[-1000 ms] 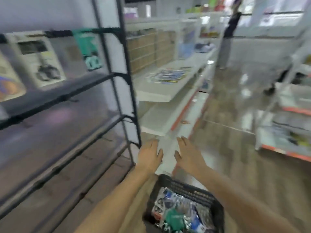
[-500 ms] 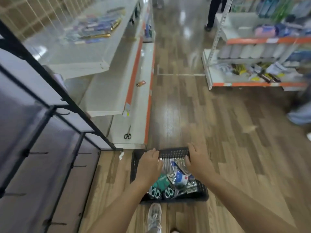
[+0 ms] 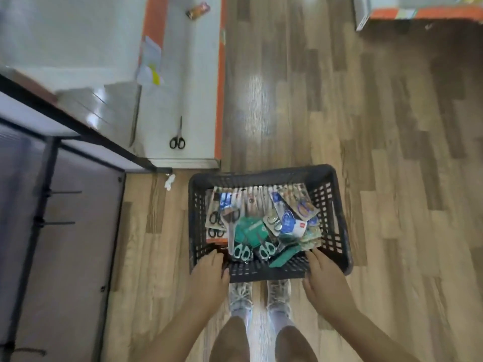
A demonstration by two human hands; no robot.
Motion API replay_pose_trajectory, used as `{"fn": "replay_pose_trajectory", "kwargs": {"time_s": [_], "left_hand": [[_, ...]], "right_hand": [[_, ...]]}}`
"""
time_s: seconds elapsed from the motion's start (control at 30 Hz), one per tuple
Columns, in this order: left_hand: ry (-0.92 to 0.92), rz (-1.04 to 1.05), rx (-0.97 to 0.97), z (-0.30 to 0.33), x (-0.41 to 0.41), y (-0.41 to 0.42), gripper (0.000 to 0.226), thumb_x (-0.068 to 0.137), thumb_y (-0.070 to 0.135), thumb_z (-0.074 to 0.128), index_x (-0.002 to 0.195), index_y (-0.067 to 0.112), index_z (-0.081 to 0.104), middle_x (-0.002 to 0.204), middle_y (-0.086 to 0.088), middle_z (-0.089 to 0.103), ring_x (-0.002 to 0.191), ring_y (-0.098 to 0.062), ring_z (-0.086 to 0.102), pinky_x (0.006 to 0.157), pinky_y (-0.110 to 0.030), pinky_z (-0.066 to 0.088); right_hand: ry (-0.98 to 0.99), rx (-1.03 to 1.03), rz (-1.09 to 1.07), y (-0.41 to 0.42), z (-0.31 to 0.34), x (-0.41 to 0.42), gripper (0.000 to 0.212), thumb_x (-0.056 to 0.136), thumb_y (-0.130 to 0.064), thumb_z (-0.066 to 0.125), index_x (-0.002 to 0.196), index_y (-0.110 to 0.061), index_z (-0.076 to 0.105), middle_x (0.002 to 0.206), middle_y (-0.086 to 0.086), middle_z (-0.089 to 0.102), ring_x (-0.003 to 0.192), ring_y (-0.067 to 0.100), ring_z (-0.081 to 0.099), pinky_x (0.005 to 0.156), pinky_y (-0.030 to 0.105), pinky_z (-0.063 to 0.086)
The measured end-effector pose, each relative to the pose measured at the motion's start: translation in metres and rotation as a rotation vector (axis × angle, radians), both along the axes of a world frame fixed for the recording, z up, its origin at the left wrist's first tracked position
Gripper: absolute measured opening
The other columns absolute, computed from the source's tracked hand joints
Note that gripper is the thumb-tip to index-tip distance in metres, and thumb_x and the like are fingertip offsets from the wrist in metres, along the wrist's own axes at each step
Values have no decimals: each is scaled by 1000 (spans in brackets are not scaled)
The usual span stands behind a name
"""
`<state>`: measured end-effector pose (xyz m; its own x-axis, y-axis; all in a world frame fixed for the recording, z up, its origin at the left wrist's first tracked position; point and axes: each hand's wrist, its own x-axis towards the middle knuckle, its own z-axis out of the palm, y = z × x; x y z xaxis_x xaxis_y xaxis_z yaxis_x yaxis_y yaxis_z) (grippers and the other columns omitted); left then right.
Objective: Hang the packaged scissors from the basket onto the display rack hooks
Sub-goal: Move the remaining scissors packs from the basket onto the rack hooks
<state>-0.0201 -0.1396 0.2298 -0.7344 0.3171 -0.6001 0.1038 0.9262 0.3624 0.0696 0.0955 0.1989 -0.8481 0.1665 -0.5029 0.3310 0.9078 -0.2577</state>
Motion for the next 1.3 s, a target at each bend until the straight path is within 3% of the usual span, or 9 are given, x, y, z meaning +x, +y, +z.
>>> {"fn": "replay_pose_trajectory", "kwargs": {"time_s": [0.1, 0.3, 0.43, 0.6, 0.73, 0.83, 0.93, 1.1, 1.3], "left_hand": [[-6, 10, -18, -59, -2, 7, 37, 99, 24, 40, 134, 12, 43, 137, -1, 45, 125, -14, 42, 100, -22, 32], [-6, 55, -44, -195, -13, 27, 25, 97, 27, 44, 118, 15, 48, 114, 0, 52, 107, -17, 50, 82, -27, 40], [58, -55, -33, -267, -27, 60, 35, 98, 31, 42, 129, 15, 43, 129, 0, 48, 118, -15, 45, 96, -27, 38], [137, -133, 96, -335, -61, 127, 34, 99, 28, 41, 128, 12, 44, 127, -2, 48, 120, -19, 44, 94, -25, 35], [182, -102, 211, -371, -81, 167, 28, 97, 27, 43, 116, 7, 50, 113, -7, 52, 105, -21, 48, 78, -28, 37], [178, -91, 229, -388, -85, 189, 35, 98, 34, 42, 120, 7, 47, 118, -9, 48, 109, -25, 48, 84, -32, 40], [154, 125, 246, -395, -84, 202, 47, 96, 38, 47, 131, 9, 37, 131, -9, 40, 116, -26, 48, 95, -39, 43], [52, 397, 232, -403, -93, 216, 55, 88, 36, 64, 126, 6, 39, 127, -14, 47, 114, -32, 51, 92, -41, 44], [-84, 552, 403, -407, -101, 214, 35, 83, 26, 71, 100, 13, 43, 95, -2, 52, 87, -23, 55, 72, -35, 48]], "right_hand": [[-26, 56, 77, 13, -58, -13, 55, 64, -12, 77, 116, 1, 62, 111, 15, 64, 96, 31, 65, 78, 39, 56], [25, 94, 26, 38, -172, -45, 51, 85, -15, 62, 132, 1, 48, 131, 20, 52, 115, 34, 54, 97, 43, 44], [96, 83, -32, 63, -236, -70, 52, 90, -17, 56, 137, -1, 41, 141, 17, 42, 127, 31, 44, 105, 42, 37], [190, 60, -118, 103, -310, -110, 41, 90, -22, 52, 126, -2, 49, 125, 16, 52, 107, 33, 53, 87, 42, 47], [164, 36, -177, 122, -342, -131, 57, 90, -40, 52, 137, -11, 40, 126, 15, 50, 112, 32, 50, 88, 40, 45], [44, -45, -273, 127, -356, -136, 72, 88, -58, 44, 146, -19, 26, 137, 14, 42, 119, 30, 46, 95, 39, 44], [-33, 7, -251, 129, -366, -143, 79, 86, -67, 38, 146, -16, 27, 136, 14, 45, 117, 29, 49, 92, 36, 44], [-16, 38, -245, 132, -373, -153, 71, 79, -69, 49, 124, -14, 52, 120, 9, 58, 102, 24, 57, 82, 33, 47], [-20, 58, -252, 129, -362, -157, 50, 80, -61, 56, 95, -14, 56, 101, 9, 59, 86, 20, 52, 64, 28, 37]]}}
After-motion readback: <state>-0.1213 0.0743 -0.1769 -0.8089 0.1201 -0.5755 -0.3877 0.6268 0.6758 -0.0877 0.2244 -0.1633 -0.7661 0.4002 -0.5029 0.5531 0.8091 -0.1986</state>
